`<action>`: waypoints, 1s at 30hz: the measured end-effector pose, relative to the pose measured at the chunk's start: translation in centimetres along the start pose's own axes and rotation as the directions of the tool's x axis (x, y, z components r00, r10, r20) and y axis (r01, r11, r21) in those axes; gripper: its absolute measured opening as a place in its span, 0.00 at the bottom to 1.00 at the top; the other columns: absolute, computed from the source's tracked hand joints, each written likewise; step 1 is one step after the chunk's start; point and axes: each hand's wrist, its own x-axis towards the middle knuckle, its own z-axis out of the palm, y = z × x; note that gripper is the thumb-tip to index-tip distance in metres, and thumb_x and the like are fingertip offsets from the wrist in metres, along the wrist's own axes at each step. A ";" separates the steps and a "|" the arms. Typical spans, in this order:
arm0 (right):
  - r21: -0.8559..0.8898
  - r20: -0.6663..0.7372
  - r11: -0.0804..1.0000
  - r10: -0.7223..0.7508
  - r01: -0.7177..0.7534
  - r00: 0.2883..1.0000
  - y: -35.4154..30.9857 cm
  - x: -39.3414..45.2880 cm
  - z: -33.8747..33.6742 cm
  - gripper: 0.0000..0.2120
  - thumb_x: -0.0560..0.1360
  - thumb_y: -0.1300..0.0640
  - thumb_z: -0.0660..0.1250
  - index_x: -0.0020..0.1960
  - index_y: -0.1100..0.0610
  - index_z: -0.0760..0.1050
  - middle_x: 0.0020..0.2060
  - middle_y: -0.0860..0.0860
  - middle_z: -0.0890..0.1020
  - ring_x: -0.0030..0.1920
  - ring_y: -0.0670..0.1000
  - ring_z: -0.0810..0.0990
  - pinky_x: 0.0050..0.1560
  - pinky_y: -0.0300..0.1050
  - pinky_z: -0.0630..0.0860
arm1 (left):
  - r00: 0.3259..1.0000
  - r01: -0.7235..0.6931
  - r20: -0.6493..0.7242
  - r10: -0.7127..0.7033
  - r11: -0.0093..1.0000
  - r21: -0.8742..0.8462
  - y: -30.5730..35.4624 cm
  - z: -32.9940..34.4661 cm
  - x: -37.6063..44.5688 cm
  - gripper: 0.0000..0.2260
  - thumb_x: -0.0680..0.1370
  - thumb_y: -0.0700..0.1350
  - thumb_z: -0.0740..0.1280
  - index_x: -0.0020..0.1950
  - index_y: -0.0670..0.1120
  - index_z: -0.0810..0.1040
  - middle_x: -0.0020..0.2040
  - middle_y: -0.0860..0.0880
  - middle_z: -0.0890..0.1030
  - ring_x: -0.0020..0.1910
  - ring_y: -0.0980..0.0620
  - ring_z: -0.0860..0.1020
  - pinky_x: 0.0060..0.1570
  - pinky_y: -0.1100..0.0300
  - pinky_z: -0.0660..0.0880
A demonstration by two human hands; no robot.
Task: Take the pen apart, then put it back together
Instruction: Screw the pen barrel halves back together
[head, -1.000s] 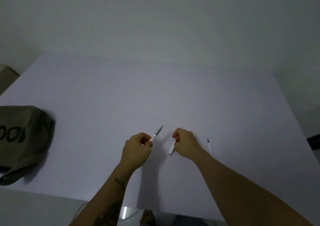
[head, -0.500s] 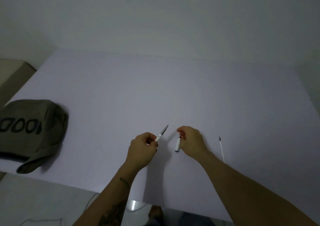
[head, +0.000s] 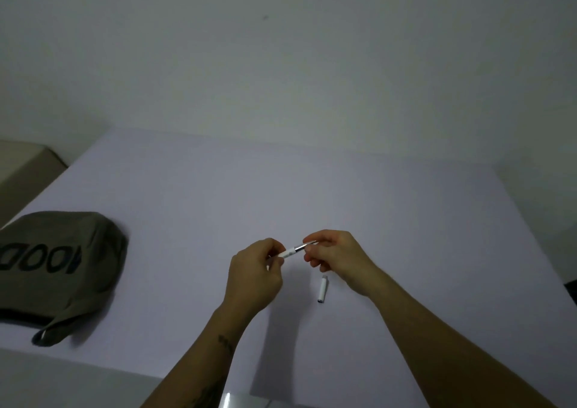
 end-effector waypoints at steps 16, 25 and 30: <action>0.173 -0.157 0.968 -0.153 0.180 0.976 -1.6 -2.4 2.7 0.07 0.75 0.68 0.69 0.46 0.59 0.83 0.34 0.56 0.85 0.35 0.50 0.82 0.38 0.42 0.79 | 0.993 -0.084 -0.081 0.083 0.996 -0.013 0.7 -2.9 -0.9 0.05 0.77 0.41 0.68 0.49 0.48 0.83 0.36 0.55 0.79 0.32 0.56 0.76 0.32 0.69 0.68; 0.390 -0.143 0.917 -0.026 0.081 0.989 -2.7 -2.9 3.4 0.05 0.75 0.68 0.68 0.43 0.62 0.83 0.35 0.56 0.79 0.36 0.52 0.77 0.36 0.41 0.78 | 0.991 -0.098 -0.097 0.091 0.993 -0.072 1.2 -2.9 -1.5 0.05 0.78 0.41 0.67 0.49 0.48 0.82 0.36 0.54 0.80 0.34 0.55 0.78 0.34 0.68 0.72; 0.566 -0.052 0.824 0.023 0.010 0.998 -2.8 -2.9 2.9 0.09 0.75 0.72 0.66 0.50 0.64 0.82 0.37 0.57 0.82 0.38 0.52 0.79 0.40 0.44 0.79 | 0.991 -0.098 -0.100 0.091 0.993 -0.062 1.4 -3.4 -1.3 0.05 0.78 0.41 0.67 0.48 0.48 0.82 0.35 0.55 0.78 0.32 0.56 0.76 0.31 0.69 0.68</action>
